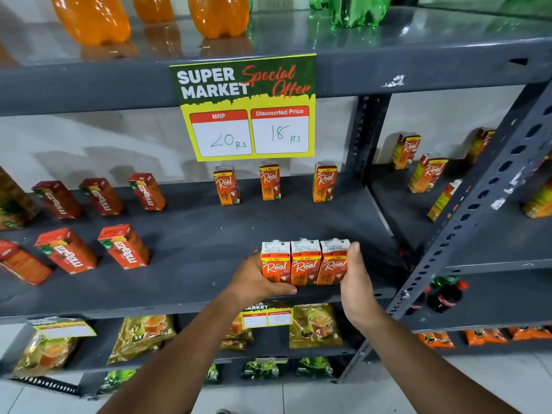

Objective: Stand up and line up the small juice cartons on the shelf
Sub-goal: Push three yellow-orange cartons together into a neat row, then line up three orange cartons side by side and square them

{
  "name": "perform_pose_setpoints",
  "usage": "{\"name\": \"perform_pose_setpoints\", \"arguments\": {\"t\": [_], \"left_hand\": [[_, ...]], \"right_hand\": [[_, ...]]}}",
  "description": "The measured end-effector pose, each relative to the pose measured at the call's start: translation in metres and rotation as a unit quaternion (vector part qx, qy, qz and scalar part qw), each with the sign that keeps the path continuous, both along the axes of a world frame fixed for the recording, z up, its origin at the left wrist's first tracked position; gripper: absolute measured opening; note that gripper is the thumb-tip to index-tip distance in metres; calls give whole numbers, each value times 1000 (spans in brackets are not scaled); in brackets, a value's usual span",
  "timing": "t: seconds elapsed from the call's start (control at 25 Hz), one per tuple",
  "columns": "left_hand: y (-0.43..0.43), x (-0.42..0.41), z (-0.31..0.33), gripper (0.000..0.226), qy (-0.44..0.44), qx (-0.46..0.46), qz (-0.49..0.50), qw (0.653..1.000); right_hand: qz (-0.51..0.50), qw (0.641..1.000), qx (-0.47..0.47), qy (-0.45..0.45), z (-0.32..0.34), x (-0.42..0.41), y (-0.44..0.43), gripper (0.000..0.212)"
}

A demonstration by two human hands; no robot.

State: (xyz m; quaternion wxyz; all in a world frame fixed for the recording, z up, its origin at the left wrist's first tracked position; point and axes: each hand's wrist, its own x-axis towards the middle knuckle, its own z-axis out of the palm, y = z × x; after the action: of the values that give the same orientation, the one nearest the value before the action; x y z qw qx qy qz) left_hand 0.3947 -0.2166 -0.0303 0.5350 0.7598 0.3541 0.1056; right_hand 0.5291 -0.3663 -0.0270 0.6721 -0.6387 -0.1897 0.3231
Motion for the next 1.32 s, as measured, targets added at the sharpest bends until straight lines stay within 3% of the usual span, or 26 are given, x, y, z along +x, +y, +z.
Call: {"name": "perform_pose_setpoints", "arguments": {"t": [0.2, 0.28, 0.4, 0.56, 0.68, 0.84, 0.96, 1.08, 1.16, 1.32], "left_hand": [[5, -6, -3, 110, -51, -19, -40, 998], [6, -7, -4, 116, -72, -23, -46, 996], [3, -9, 2, 111, -88, -22, -51, 995], [-5, -36, 1, 108, -120, -3, -28, 992], [-19, -88, -7, 83, -166, 66, 102, 979], [-25, -183, -16, 30, -210, 100, 364, 902], [-3, -266, -17, 16, -178, 134, 551, 804], [38, -335, 4, 22, -204, 134, 647, 722], [74, -369, 15, 27, -208, 143, 635, 730], [151, -393, 23, 33, -238, 108, 518, 814]], "right_hand": [[-4, 997, 72, 5, 4, 1, -14, 82], [-9, 996, 94, -9, 4, 2, -20, 85], [-22, 994, 100, -38, -2, 4, -27, 92], [-84, 985, 86, -122, -8, -16, -48, 67], [32, 985, 28, -165, -21, -45, -62, 54], [229, 950, -1, -211, -32, -84, -34, 7], [287, 936, 24, -203, -20, -118, 11, 7], [292, 933, 60, -203, 1, -149, 65, 8], [263, 943, 83, -184, 13, -169, 110, 15], [156, 973, 107, -131, 27, -202, 206, 35]]}}
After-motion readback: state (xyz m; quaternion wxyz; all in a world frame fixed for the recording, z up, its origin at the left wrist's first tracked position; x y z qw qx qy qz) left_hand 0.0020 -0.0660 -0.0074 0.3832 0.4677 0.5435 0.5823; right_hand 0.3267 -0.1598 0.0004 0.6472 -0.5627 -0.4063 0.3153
